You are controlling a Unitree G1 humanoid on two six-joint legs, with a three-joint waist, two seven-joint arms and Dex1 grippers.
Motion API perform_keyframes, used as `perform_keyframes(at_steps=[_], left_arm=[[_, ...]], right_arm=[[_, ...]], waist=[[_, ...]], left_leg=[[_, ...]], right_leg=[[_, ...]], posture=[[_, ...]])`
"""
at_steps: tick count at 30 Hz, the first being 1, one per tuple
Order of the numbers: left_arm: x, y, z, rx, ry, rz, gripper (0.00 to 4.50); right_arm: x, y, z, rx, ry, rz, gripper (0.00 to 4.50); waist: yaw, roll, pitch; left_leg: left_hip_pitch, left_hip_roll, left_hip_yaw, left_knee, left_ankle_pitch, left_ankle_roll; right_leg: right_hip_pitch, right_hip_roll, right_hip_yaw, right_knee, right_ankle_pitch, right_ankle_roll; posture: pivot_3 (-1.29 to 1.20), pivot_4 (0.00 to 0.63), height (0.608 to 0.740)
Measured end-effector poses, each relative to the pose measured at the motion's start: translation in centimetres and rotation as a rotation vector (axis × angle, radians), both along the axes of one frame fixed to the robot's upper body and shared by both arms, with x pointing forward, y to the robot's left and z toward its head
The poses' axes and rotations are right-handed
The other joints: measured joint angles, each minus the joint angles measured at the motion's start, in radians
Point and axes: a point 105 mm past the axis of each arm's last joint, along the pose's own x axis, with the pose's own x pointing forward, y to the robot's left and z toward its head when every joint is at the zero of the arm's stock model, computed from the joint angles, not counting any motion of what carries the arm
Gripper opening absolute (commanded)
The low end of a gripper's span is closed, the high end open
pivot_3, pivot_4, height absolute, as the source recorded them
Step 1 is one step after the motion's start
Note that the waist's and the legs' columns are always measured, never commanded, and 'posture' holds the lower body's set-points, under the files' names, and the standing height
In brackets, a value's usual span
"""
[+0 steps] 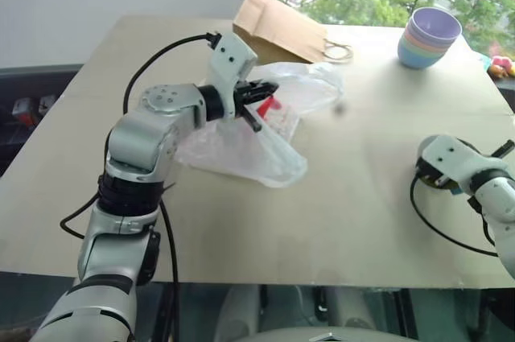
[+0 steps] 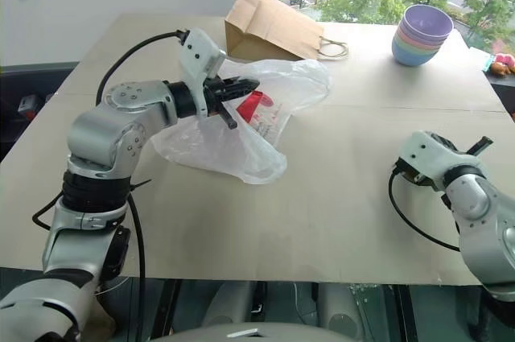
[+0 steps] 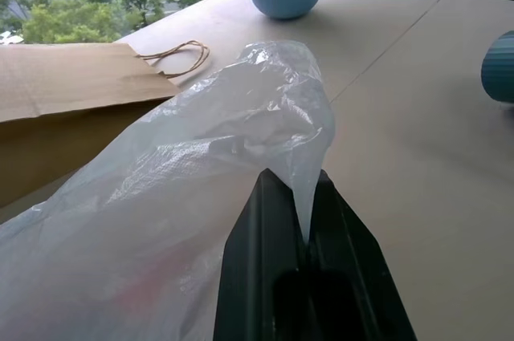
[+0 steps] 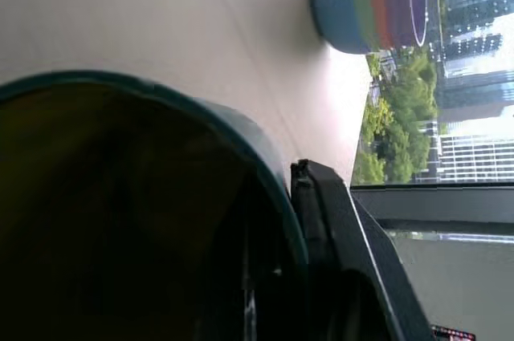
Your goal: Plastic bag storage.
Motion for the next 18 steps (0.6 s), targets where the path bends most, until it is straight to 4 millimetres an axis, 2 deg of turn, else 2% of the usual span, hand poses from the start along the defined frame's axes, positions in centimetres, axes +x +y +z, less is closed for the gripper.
perform_keyframes(at_steps=[2, 4, 8, 9, 12, 16, 18], left_arm=[[-0.1, -0.2, 0.4, -0.032, 0.006, -0.014, 0.0], [-0.4, -0.4, 1.2, -0.09, 0.012, -0.041, 0.0], [-1.8, -1.4, 3.3, -0.214, 0.038, -0.158, 0.0], [-2.5, -1.4, 3.8, -0.243, 0.047, -0.192, 0.0], [-3.3, -1.8, 4.5, -0.277, 0.056, -0.237, 0.0], [-3.2, -1.6, 4.5, -0.281, 0.069, -0.208, 0.0], [-3.2, -1.5, 4.4, -0.277, 0.067, -0.184, 0.0]], right_arm=[[0.5, 2.0, 0.7, 0.136, -0.021, 0.063, 0.04], [1.4, 5.9, 2.2, 0.338, -0.054, 0.203, 0.04], [2.9, 14.3, 4.8, 0.607, -0.084, 0.468, 0.04], [3.9, 17.0, 5.2, 0.706, -0.062, 0.525, 0.04], [6.1, 21.6, 5.4, 0.881, -0.015, 0.581, 0.04], [7.5, 26.0, 4.3, 1.121, 0.107, 0.637, 0.04], [7.4, 27.1, 3.7, 1.221, 0.204, 0.709, 0.81]], waist=[[-0.002, 0.0, 0.0], [-0.007, 0.001, 0.001], [-0.009, 0.001, 0.001], [-0.01, 0.001, 0.001], [-0.012, 0.001, 0.001], [-0.003, 0.001, 0.001], [0.001, 0.001, 0.001]], left_leg=[[0.0, 0.001, 0.0, 0.0, 0.0, 0.0], [0.0, 0.004, 0.0, 0.001, 0.0, 0.0], [0.0, 0.005, -0.001, 0.001, 0.0, 0.0], [0.0, 0.005, -0.001, 0.001, 0.0, 0.0], [0.0, 0.004, -0.001, 0.001, 0.0, 0.0], [-0.001, 0.003, -0.001, 0.0, 0.0, -0.001], [-0.001, 0.003, -0.002, -0.001, 0.0, -0.001]], right_leg=[[0.0, 0.002, 0.0, 0.0, 0.0, 0.0], [0.0, 0.004, 0.001, 0.0, 0.001, -0.001], [0.0, 0.005, 0.0, 0.001, 0.003, -0.005], [0.0, 0.005, 0.0, 0.002, 0.003, -0.005], [0.0, 0.005, 0.0, 0.001, 0.004, -0.006], [0.0, 0.003, 0.0, 0.0, 0.004, -0.006], [0.0, 0.003, -0.001, -0.001, 0.004, -0.006]], posture=[[0.0, 0.15, 0.74], [0.0, 0.15, 0.74], [0.0, 0.15, 0.74], [0.0, 0.15, 0.74], [0.0, 0.15, 0.74], [0.0, 0.15, 0.74], [0.0, 0.15, 0.74]])
